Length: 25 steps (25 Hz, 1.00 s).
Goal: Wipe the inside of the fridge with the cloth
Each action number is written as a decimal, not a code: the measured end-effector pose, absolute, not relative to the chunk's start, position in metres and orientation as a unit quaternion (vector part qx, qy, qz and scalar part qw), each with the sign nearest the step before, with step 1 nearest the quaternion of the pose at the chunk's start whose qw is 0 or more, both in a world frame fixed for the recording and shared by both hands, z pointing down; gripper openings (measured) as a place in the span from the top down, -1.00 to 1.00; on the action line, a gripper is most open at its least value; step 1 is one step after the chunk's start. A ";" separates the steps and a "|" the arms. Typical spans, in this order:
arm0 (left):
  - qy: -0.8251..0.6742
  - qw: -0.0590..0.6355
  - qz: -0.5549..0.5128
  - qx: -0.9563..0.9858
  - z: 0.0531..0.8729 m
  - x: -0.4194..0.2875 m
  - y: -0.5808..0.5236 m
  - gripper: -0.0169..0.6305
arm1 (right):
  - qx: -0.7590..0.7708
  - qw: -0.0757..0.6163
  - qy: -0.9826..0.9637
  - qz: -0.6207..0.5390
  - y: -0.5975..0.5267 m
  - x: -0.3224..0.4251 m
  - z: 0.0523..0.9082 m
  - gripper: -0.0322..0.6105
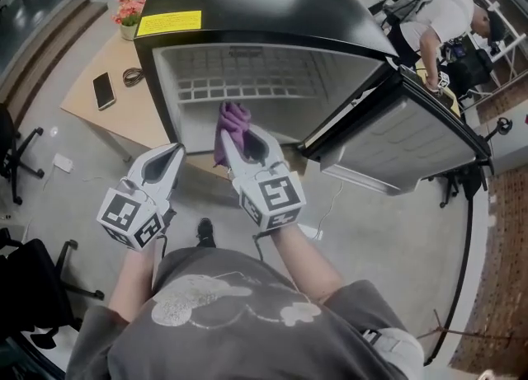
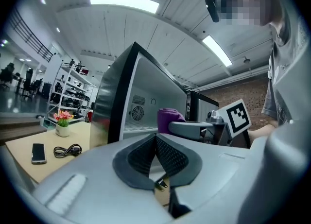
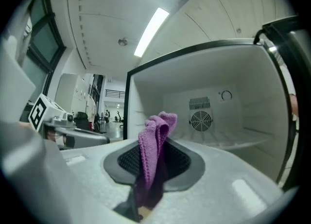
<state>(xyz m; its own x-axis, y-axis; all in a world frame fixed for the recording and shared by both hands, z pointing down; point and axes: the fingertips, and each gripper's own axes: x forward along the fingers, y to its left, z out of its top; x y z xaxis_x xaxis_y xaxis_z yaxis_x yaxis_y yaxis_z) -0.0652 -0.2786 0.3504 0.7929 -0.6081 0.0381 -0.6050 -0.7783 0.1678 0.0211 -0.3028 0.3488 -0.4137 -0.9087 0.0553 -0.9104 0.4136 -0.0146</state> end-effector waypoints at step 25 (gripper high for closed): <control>-0.297 0.100 -0.023 0.949 0.354 -0.061 -0.305 0.90 | 0.452 0.084 -0.887 -0.050 -0.465 -0.050 0.296 0.65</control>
